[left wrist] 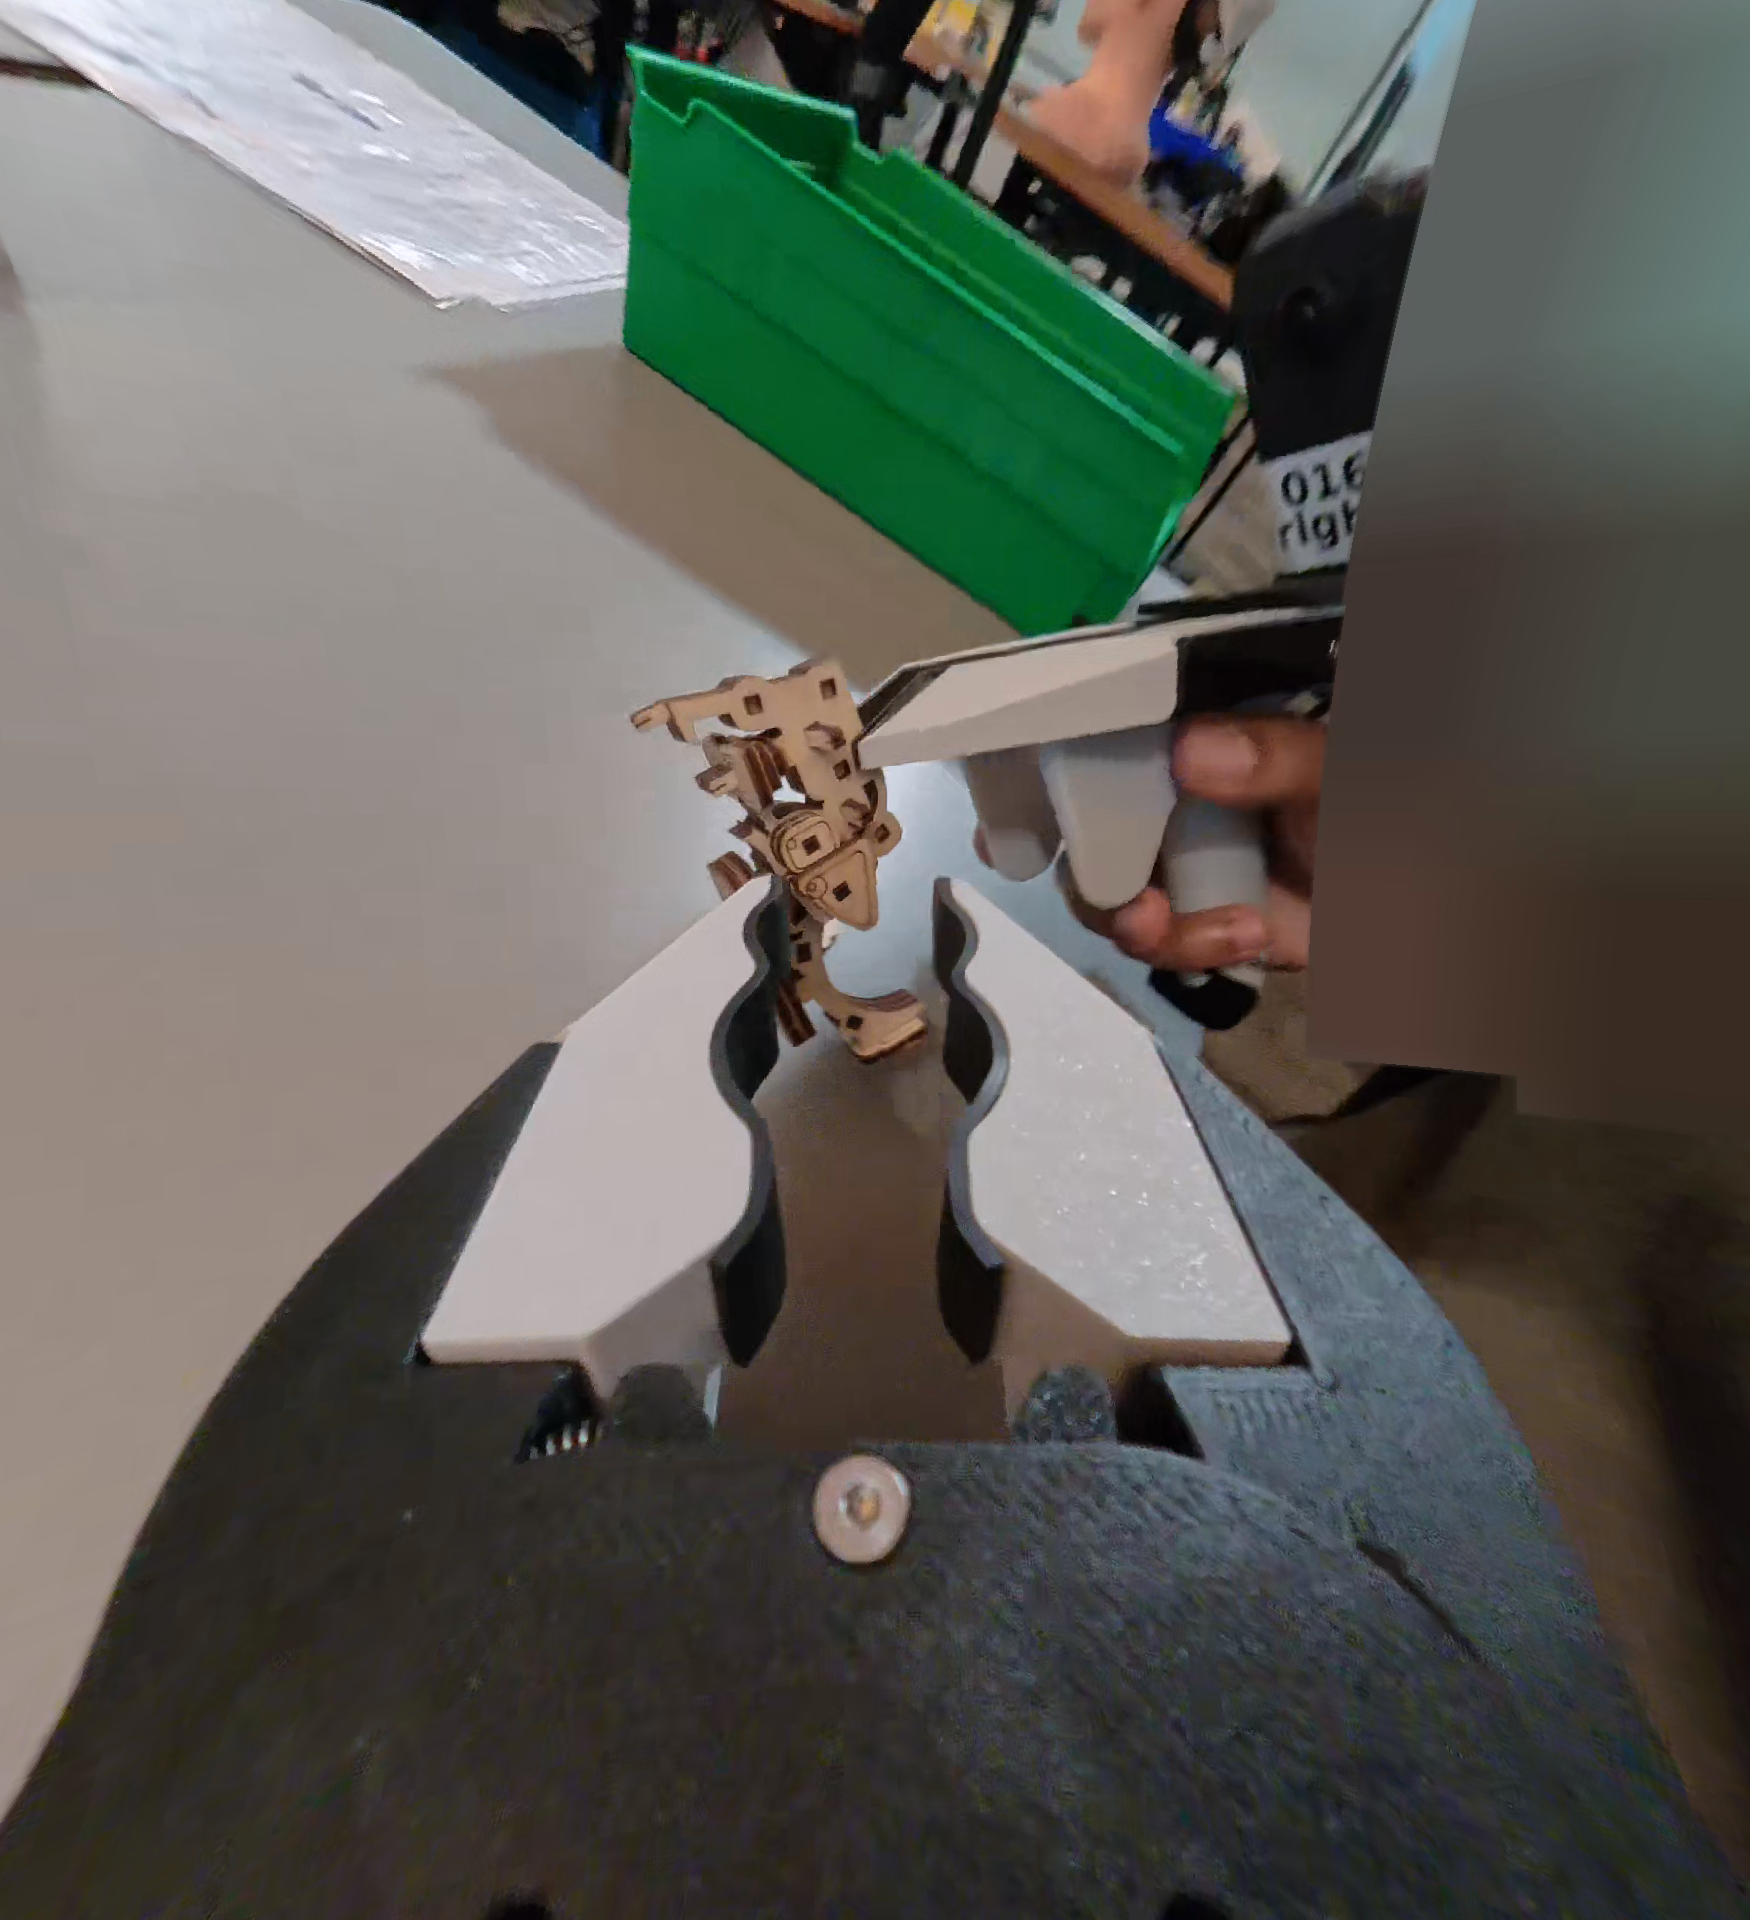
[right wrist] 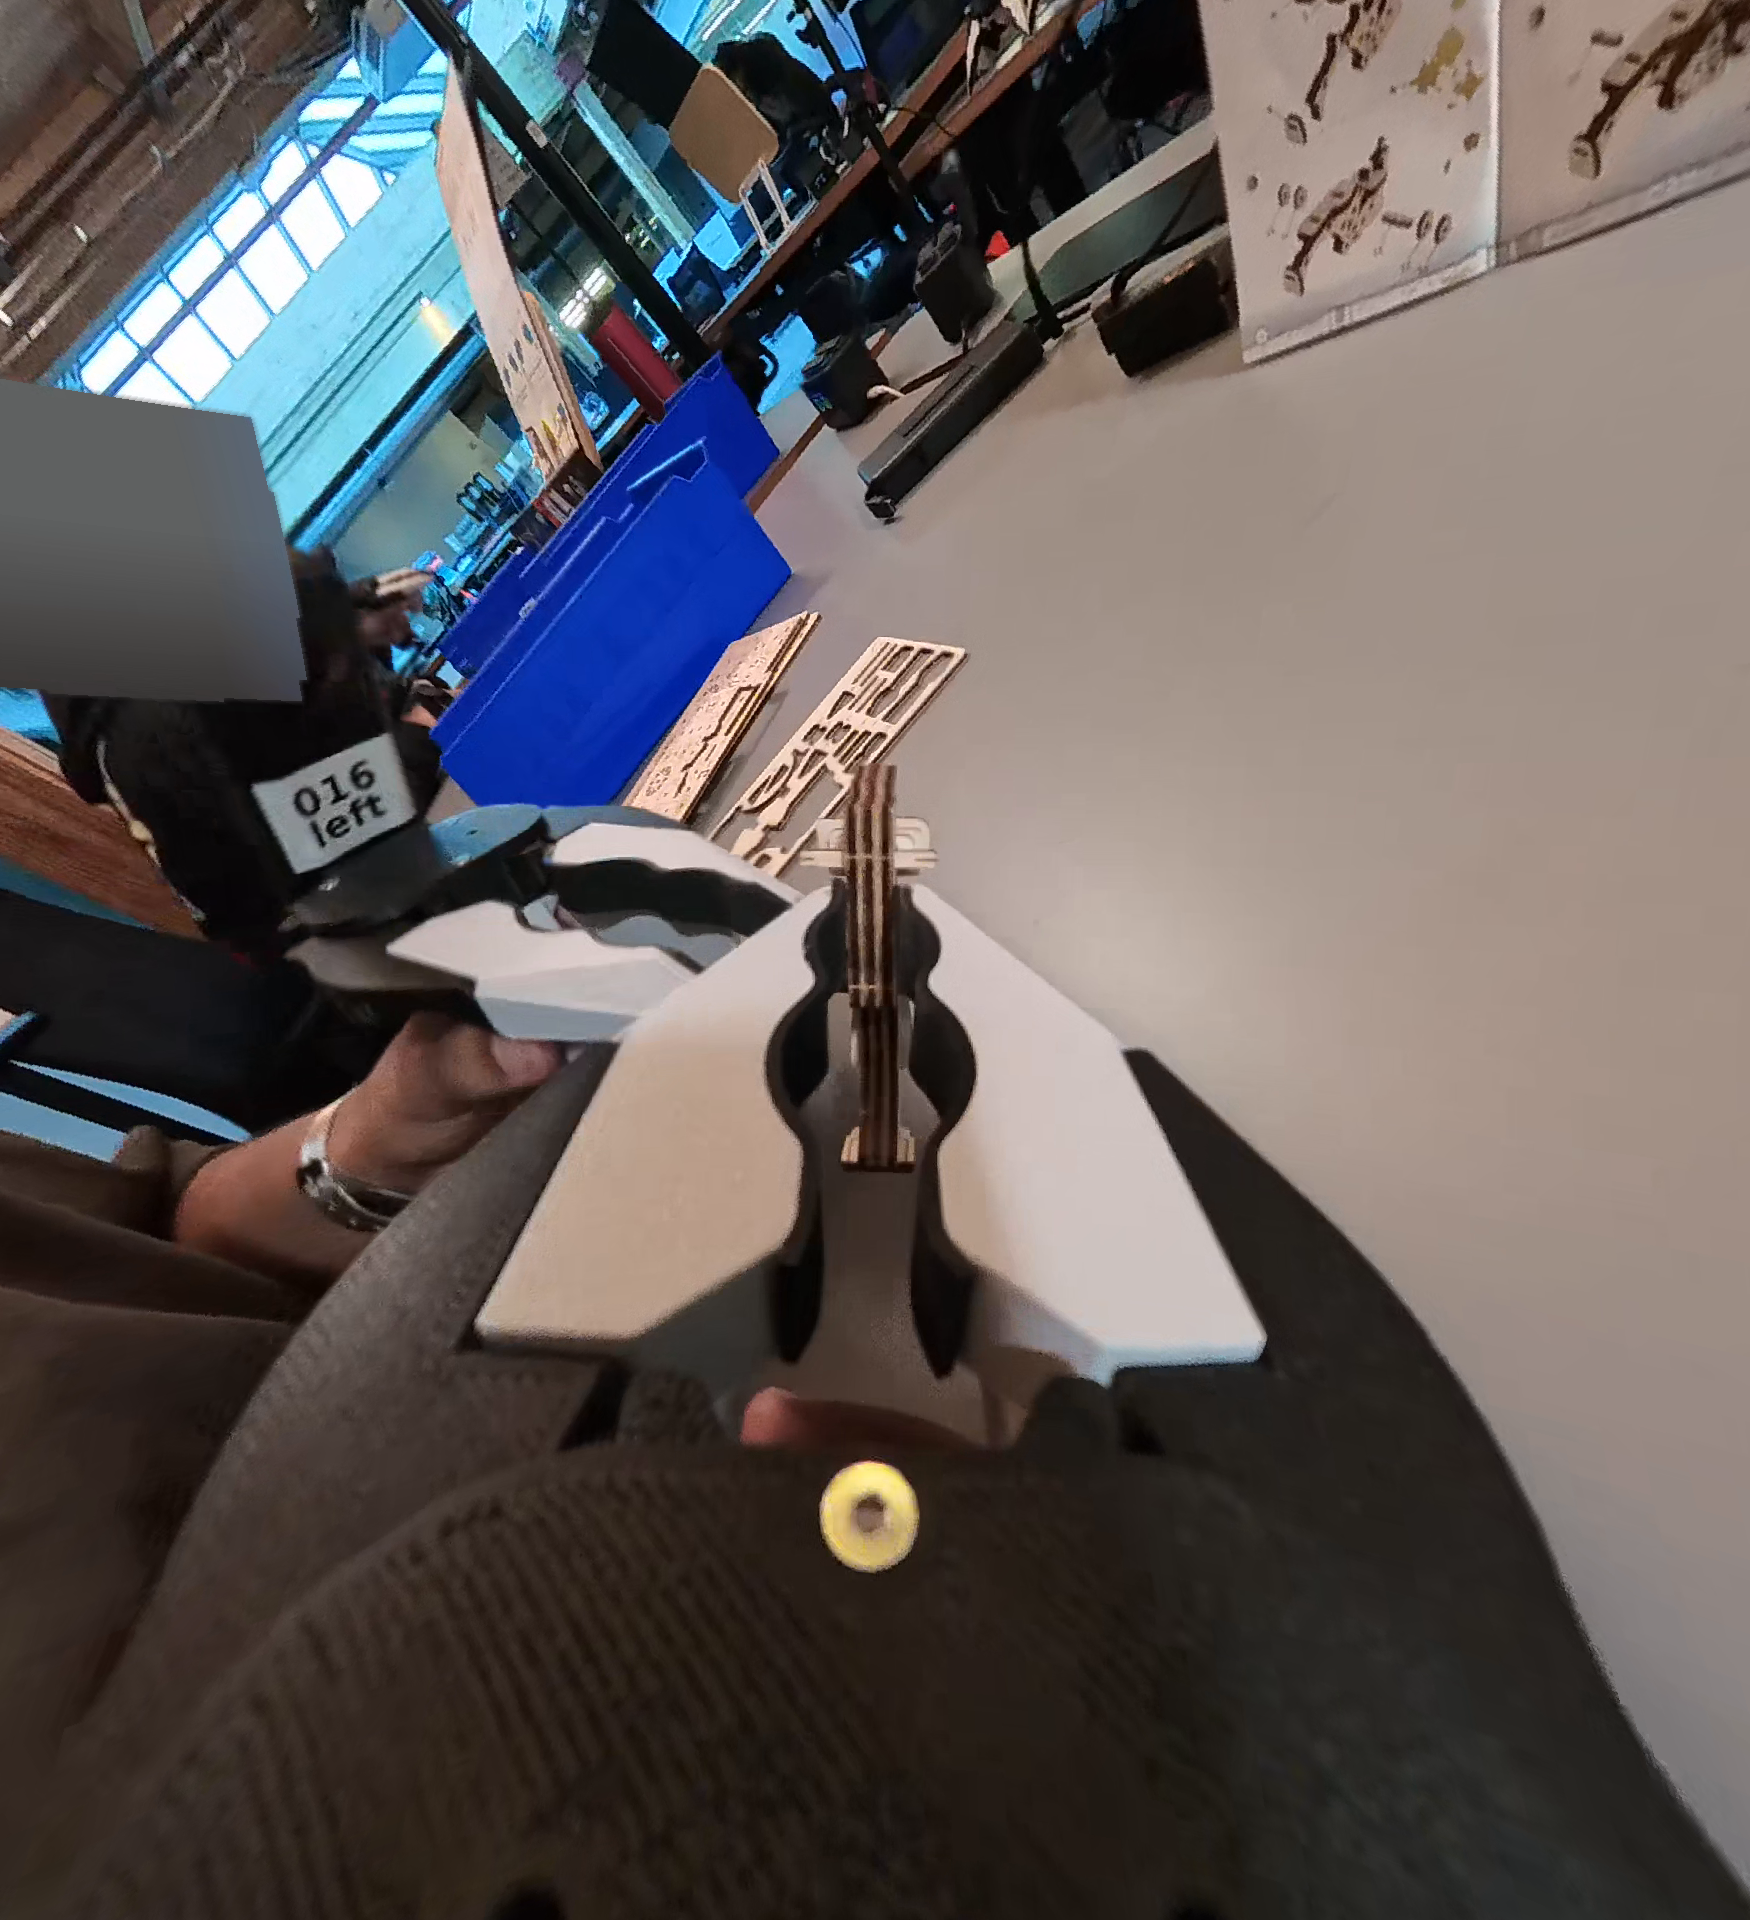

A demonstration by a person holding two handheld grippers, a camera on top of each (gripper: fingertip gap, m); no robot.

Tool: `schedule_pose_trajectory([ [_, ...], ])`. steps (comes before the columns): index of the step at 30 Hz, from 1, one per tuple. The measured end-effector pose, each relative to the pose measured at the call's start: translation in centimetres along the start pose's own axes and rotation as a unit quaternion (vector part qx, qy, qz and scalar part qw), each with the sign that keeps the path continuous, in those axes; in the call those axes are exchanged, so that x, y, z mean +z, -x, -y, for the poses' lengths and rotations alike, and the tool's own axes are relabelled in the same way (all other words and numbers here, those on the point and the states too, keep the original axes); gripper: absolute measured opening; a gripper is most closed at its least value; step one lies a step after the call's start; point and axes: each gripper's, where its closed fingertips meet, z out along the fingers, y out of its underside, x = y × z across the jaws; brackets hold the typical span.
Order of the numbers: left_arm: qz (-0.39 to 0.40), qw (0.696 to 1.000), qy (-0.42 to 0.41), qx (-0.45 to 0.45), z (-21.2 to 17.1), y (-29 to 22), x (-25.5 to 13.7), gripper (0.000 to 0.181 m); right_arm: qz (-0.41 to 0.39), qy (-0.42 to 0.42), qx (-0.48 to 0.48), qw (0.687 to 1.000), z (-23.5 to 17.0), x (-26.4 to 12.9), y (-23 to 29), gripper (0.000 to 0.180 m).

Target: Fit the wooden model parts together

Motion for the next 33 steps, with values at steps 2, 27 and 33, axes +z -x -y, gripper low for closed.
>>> schedule_pose_trajectory([
  [2, -0.019, 0.999, -0.011, -0.031, 0.3, 0.0, -0.2, 0.024, -0.004, -0.003, -0.032, 0.999, 0.1, -0.1, 0.3, 0.007],
  [27, 0.010, 0.998, -0.060, -0.027, 2.0, 1.5, -2.4, 0.000, -0.023, -0.034, -0.186, 0.982, 0.5, 0.6, 2.8, 0.007],
  [33, 0.001, 0.997, -0.071, -0.033, 2.2, 1.8, -2.4, 0.028, 0.040, -0.049, -0.033, 0.997, 1.4, -0.1, 1.9, 0.007],
])
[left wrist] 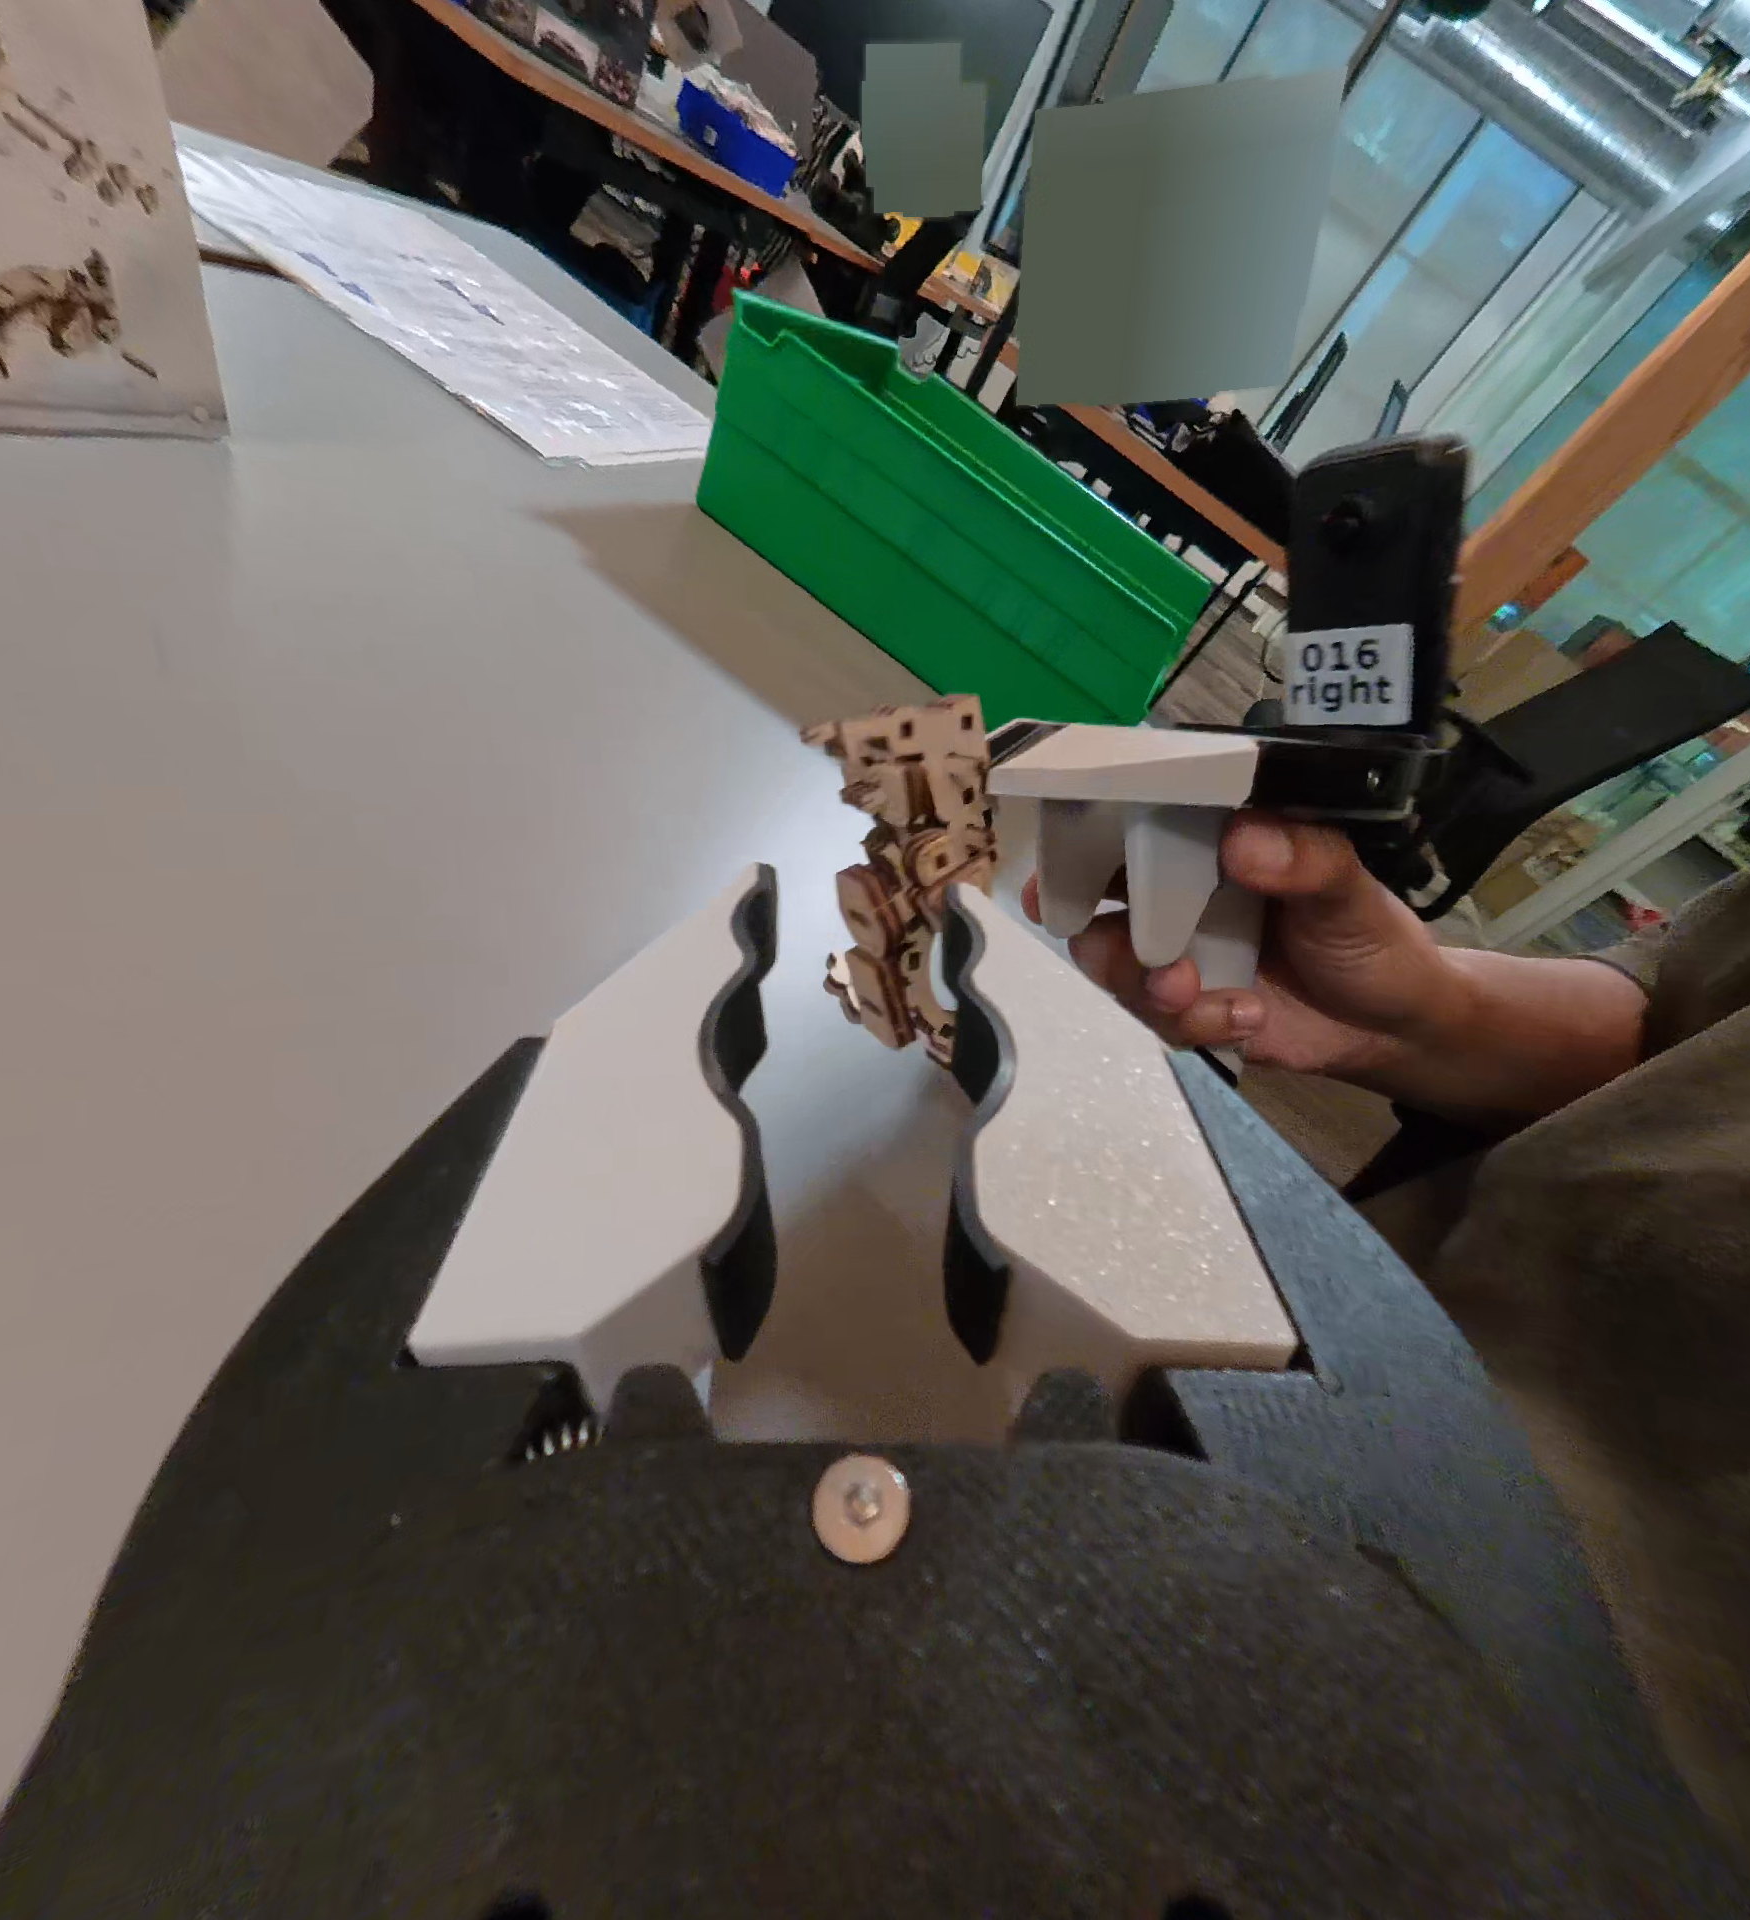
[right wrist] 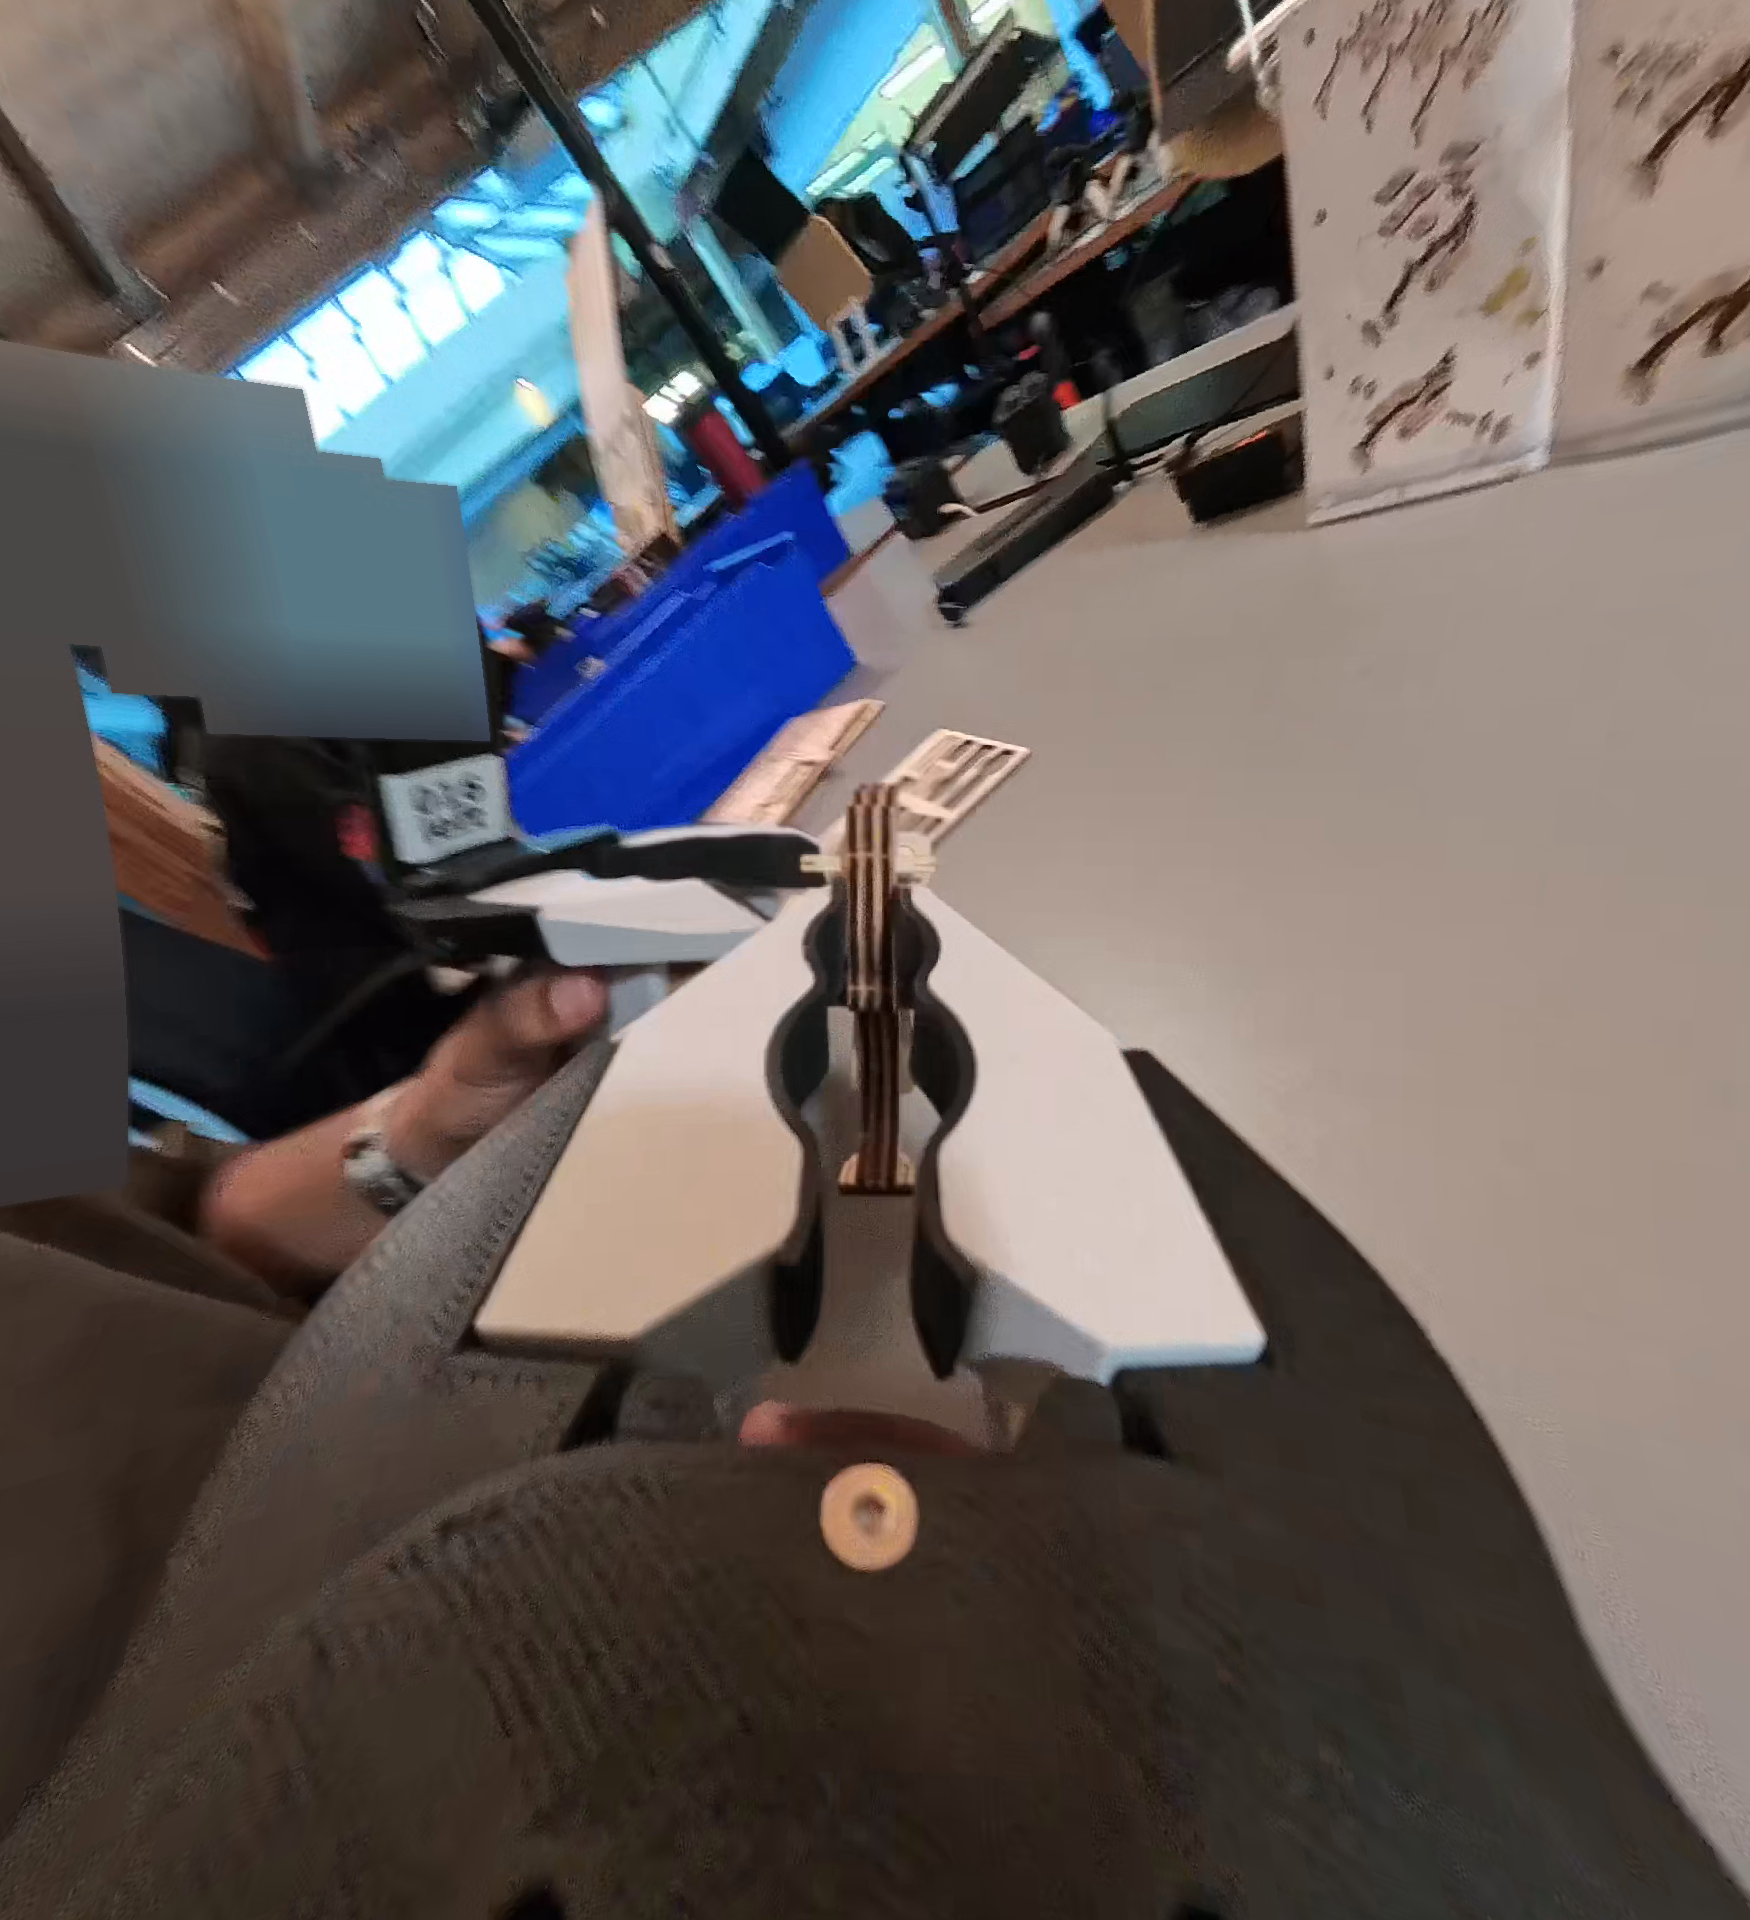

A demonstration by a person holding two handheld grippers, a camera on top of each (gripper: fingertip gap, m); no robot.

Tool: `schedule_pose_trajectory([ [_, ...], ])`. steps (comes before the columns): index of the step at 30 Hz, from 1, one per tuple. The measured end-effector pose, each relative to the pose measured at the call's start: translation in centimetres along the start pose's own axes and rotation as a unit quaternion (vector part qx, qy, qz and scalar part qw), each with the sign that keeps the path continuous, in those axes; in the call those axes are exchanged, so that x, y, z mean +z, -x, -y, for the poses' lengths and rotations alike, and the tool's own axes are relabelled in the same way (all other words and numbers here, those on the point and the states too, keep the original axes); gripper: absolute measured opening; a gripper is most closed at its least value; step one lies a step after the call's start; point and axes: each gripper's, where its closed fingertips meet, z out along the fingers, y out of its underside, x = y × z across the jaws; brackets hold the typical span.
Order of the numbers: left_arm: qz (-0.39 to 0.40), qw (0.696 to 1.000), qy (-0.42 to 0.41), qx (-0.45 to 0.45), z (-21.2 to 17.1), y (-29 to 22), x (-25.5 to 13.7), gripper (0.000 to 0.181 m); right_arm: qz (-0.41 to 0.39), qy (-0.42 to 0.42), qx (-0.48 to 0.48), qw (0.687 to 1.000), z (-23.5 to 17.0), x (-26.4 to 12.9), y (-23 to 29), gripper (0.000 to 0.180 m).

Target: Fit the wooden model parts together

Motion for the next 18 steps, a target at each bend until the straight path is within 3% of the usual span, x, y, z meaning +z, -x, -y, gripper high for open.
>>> schedule_pose_trajectory([
  [7, -0.101, 0.989, 0.019, -0.102, -0.9, -1.8, 0.6, 0.037, 0.109, -0.011, 0.121, 0.987, 0.6, -0.5, 1.2, 0.006],
  [11, -0.181, 0.972, 0.013, -0.148, -0.4, -3.8, 0.4, 0.017, 0.138, -0.015, 0.155, 0.978, 0.8, -0.7, 1.6, 0.007],
  [18, -0.204, 0.965, 0.002, -0.166, 0.1, -4.1, 0.1, 0.015, 0.167, -0.016, 0.202, 0.965, 0.9, -0.7, 1.7, 0.007],
])
